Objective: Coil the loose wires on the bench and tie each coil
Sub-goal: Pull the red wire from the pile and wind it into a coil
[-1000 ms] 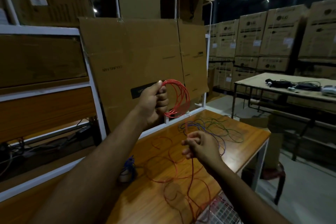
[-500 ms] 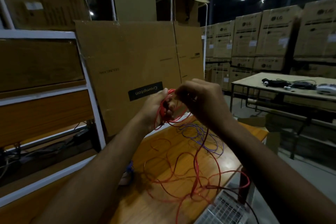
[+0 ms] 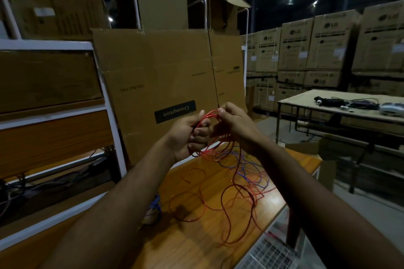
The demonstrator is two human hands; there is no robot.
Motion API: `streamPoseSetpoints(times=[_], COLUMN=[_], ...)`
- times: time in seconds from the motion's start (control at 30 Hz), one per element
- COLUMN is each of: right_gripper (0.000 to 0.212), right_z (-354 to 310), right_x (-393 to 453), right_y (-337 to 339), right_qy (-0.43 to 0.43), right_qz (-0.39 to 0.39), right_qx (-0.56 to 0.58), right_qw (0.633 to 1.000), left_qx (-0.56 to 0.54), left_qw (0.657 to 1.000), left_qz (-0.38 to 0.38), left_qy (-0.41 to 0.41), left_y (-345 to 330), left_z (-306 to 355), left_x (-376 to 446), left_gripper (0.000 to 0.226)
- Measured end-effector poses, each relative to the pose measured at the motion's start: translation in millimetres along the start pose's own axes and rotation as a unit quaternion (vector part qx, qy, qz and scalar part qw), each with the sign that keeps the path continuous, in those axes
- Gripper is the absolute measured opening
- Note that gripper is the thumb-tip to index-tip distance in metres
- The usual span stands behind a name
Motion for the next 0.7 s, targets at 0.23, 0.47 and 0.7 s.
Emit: streamPoseSetpoints(times=[0.23,0.47,0.7], right_gripper=[0.028,0.045,0.046], right_z=[12.5,32.3,48.6], right_x=[-7.6,-16.3,-34.1], right_y=[-14.5,-17.6,-6.6], right_qy=[-0.047,-0.120,-0.081], right_qz=[-0.075,-0.109,-0.047], right_qx=[0.224,0.259,0.156], right_qw=[0.971,0.952,0.983], left_qx=[0.011,0.084,0.037], left_qw=[0.999,0.995,0.993], left_qz=[0.028,0.056,0.102], left_qy=[-0.009,0.016,-0.043], left_y=[1.0,0.5,8.7], left_z=[6.4,-3.7,8.9], left_x=[-6.1,-8.6,-10.6], left_gripper=[0.039,0.042,0.045])
Point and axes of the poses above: each hand's wrist, its own x-axis towards the middle knuckle, its own y-axis out of the back of the hand, z = x × y, the point moved 6 cm from there along x, towards the middle knuckle, and after that the axes turned 9 degrees about -z, right-handed, at the moved point
